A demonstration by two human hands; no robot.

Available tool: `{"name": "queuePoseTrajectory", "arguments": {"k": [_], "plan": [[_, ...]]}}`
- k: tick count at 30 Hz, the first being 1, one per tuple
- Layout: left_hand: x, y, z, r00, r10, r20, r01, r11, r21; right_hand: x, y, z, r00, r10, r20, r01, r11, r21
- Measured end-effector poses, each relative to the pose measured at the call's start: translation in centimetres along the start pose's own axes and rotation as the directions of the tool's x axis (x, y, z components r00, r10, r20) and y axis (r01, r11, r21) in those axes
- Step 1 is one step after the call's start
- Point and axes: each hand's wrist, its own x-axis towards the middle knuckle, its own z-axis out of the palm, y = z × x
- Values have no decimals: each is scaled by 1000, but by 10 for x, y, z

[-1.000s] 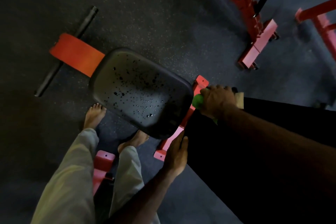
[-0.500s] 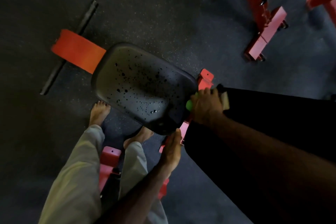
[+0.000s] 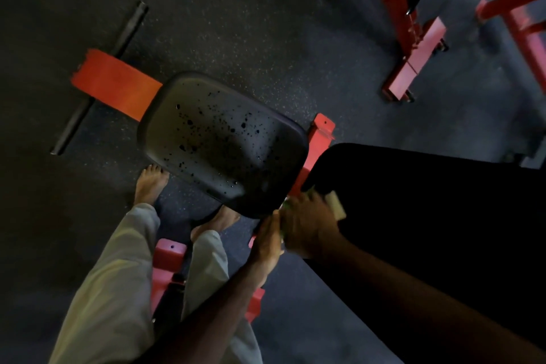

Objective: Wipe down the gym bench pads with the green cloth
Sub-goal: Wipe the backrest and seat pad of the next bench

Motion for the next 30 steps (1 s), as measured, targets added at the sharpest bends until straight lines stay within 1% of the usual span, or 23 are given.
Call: {"name": "queuePoseTrajectory", "arguments": {"k": [1, 2, 3, 5, 6, 7, 8, 10, 12, 13, 15, 16, 17, 18, 19, 21, 23, 25, 26, 28, 29, 30], "plan": [[-4, 2, 0, 1000, 8, -3, -8, 999, -31, -10, -8, 0, 999, -40, 30, 40, 999, 3], [-10, 3, 2, 1000, 26, -14, -26, 999, -27, -16, -6, -5, 998, -54, 36, 54, 999, 8], [-11, 3, 3, 999, 34, -16, -34, 999, 3, -13, 5, -14, 1000, -30, 3, 30, 999, 11], [-17, -1, 5, 993, 109, 34, -112, 987, 113, -3, 37, -28, 994, 88, -65, -91, 995, -44], [-22, -4, 8, 987, 152, 50, -159, 970, 183, -3, 56, -33, 985, 145, -96, -152, 986, -67], [-27, -5, 9, 977, 206, 53, -212, 942, 262, -5, 68, -36, 978, 173, -120, -183, 981, -71], [-29, -7, 11, 955, 289, 69, -295, 890, 349, -10, 69, -36, 977, 169, -126, -178, 982, -59], [-39, -10, 14, 879, 456, 140, -459, 730, 507, -35, 49, -27, 991, 100, -87, -102, 995, -15], [-44, -14, 17, 808, 565, 168, -550, 621, 558, -65, 27, -17, 998, 26, -63, -24, 999, 31], [-42, -18, 18, 777, 600, 190, -581, 568, 583, -72, 29, -19, 998, 13, -68, -9, 999, 54], [-36, -29, 23, 711, 654, 259, -645, 459, 611, -69, 53, -37, 991, 85, -99, -79, 995, 65], [-37, -30, 26, 707, 653, 270, -651, 453, 610, -65, 69, -47, 983, 149, -112, -144, 988, 49], [-40, -29, 32, 718, 641, 272, -647, 470, 601, -65, 85, -55, 968, 213, -132, -210, 977, 34], [-43, -28, 36, 715, 645, 269, -646, 464, 606, -68, 95, -61, 956, 253, -147, -252, 967, 23], [-45, -27, 40, 710, 653, 263, -648, 460, 608, -75, 95, -63, 953, 260, -158, -261, 965, 18], [-47, -26, 45, 685, 665, 300, -680, 434, 591, -101, 72, -59, 972, 214, -93, -213, 977, 26], [-39, -25, 46, 643, 682, 348, -713, 367, 598, -130, 48, -51, 989, 144, -25, -142, 988, 60], [-35, -22, 47, 612, 697, 375, -737, 330, 589, -143, 52, -58, 995, 101, -13, -99, 990, 97], [-38, -16, 50, 614, 691, 382, -736, 326, 594, -142, 65, -65, 991, 129, -42, -125, 988, 87], [-50, -4, 58, 628, 674, 390, -729, 333, 598, -143, 92, -76, 968, 237, -88, -233, 971, 46], [-52, -1, 64, 622, 674, 399, -736, 330, 590, -148, 99, -78, 951, 291, -101, -289, 957, 36], [-54, 3, 70, 604, 675, 424, -755, 313, 576, -155, 97, -79, 945, 310, -102, -308, 951, 29]]}}
